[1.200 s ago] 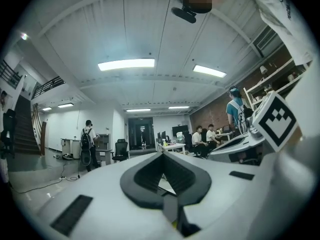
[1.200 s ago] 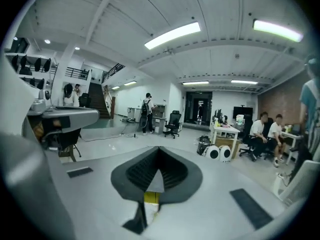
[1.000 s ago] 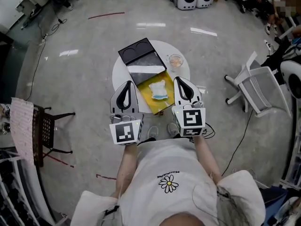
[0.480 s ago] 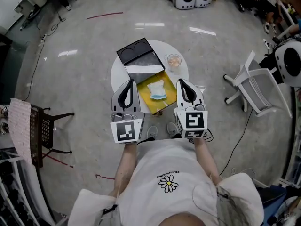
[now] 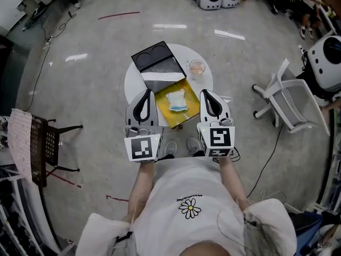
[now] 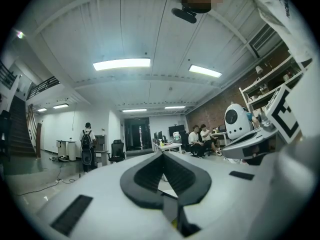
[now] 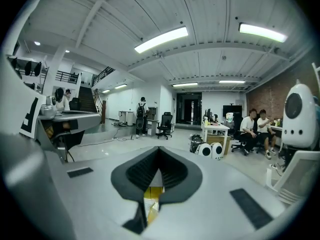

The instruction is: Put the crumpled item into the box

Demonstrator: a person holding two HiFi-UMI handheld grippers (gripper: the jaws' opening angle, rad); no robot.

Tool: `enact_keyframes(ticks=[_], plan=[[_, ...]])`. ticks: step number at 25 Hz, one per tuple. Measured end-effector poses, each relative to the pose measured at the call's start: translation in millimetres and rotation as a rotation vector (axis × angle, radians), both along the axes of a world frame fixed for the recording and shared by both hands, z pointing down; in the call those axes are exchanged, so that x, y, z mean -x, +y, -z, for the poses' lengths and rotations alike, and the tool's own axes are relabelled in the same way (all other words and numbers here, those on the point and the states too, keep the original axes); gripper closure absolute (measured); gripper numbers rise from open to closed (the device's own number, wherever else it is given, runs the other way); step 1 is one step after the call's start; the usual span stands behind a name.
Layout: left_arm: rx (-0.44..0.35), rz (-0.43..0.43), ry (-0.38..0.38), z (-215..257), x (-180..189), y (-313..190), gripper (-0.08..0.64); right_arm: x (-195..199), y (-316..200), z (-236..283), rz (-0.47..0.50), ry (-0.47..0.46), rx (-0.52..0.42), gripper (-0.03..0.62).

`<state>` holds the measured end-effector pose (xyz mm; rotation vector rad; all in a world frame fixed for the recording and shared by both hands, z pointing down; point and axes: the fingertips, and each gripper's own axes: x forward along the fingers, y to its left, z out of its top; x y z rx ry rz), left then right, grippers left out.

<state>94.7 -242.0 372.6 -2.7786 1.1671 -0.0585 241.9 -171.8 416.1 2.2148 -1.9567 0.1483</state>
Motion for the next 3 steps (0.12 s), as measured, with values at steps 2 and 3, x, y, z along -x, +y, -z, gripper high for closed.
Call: enact_keyframes(ticks=[2,3], plan=[[-0.005,-0.004,0.004,0.6,-1.4,1.1,0.56,-0.1,0.7,-0.8,0.002,0.001,0.001,0.589],[-0.01,-0.007,0.007,1.3,-2.3,1.8,0.56,-0.2,1.0,-1.2,0.004,0.001,0.002,0.589]])
